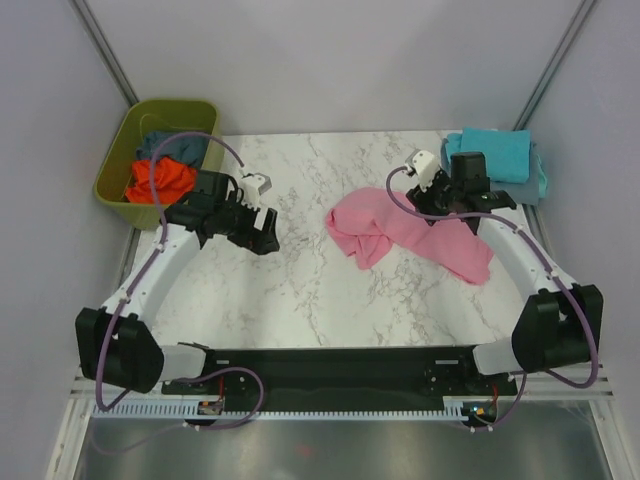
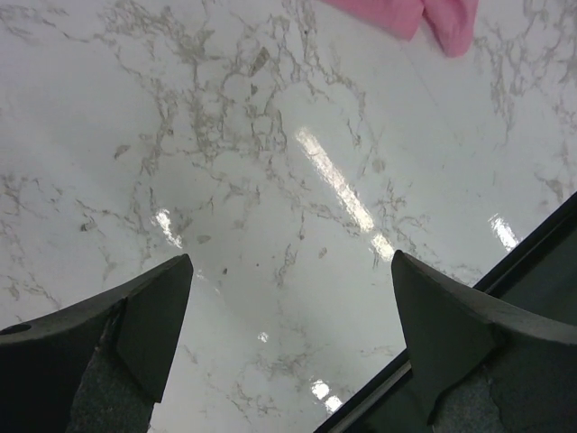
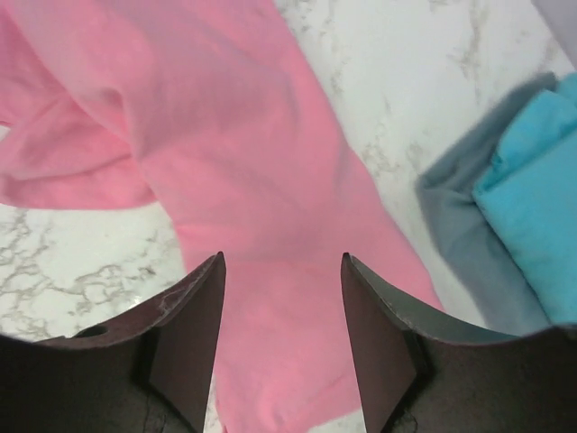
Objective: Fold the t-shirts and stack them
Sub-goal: Flatten the tshirt out
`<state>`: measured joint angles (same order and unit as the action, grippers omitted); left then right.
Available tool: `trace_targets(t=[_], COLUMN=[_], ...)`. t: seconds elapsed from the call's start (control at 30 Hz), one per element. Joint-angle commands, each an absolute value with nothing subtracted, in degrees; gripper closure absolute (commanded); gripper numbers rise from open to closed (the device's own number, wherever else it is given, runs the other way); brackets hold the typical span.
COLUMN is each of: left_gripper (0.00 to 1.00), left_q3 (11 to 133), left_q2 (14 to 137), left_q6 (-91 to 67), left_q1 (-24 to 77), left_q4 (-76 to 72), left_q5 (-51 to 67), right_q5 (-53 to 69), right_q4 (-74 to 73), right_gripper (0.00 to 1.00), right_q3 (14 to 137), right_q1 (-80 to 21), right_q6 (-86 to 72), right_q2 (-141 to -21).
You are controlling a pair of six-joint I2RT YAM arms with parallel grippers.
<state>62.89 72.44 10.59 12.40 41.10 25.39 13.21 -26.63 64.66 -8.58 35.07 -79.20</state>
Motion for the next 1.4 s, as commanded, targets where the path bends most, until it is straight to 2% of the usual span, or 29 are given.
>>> trace_targets(t=[0.0,0.07,0.23,0.43,0.7,0.8,0.83,0.9,0.93,1.1,1.13,1.37], left_gripper=[0.01,0.01,0.01,0.02,0.02,0.02,0.02,0.02,0.02,0.01,0.01,0.08], left_q3=[66.33,68.89,75.84,82.69,88.94,89.38,89.47,89.3,89.21,88.68,88.59,88.68], left_q2=[78.47,81.98,92.44,101.14,104.59,104.94,104.94,104.94,104.85,106.17,106.35,107.66], left_q6=[15.11,15.38,10.82,9.24,8.79,8.62,8.61,8.61,8.61,7.65,7.39,9.75], left_q1=[13.44,14.23,15.29,16.61,19.24,19.77,19.86,20.04,20.13,21.09,21.44,29.61], left_q4=[41.74,41.75,38.86,38.58,38.5,38.5,38.5,38.32,38.32,37.97,38.14,40.43], left_q5=[22.59,23.12,27.6,28.91,28.13,28.13,27.78,27.69,27.6,28.82,29.61,28.91], right_q5=[22.5,22.24,11.98,9.23,5.54,3.96,3.87,3.78,3.78,3.87,3.87,5.18], right_q4=[-31.19,-35.67,-34.11,-33.93,-32.87,-31.82,-31.64,-31.38,-31.29,-31.64,-31.81,-35.24], right_gripper=[0.39,0.39,0.39,0.4,0.46,0.53,0.63,0.71,0.79,0.97,1.0,1.0], right_q3=[66.7,67.33,61.36,55.3,53.88,53.88,54.14,54.67,55.28,56.95,58.08,66.7], right_q1=[-8.96,-8.96,-8.44,-7.12,-7.12,-7.12,-7.12,-7.12,-7.12,-7.12,-7.21,-7.12], right_q6=[35.24,39.1,45.79,48.43,47.55,47.37,47.11,46.41,45.8,44.91,44.83,43.33], right_q2=[-87.94,-90.34,-89.57,-86.92,-90.35,-92.11,-92.46,-92.81,-92.73,-90.62,-89.92,-85.26])
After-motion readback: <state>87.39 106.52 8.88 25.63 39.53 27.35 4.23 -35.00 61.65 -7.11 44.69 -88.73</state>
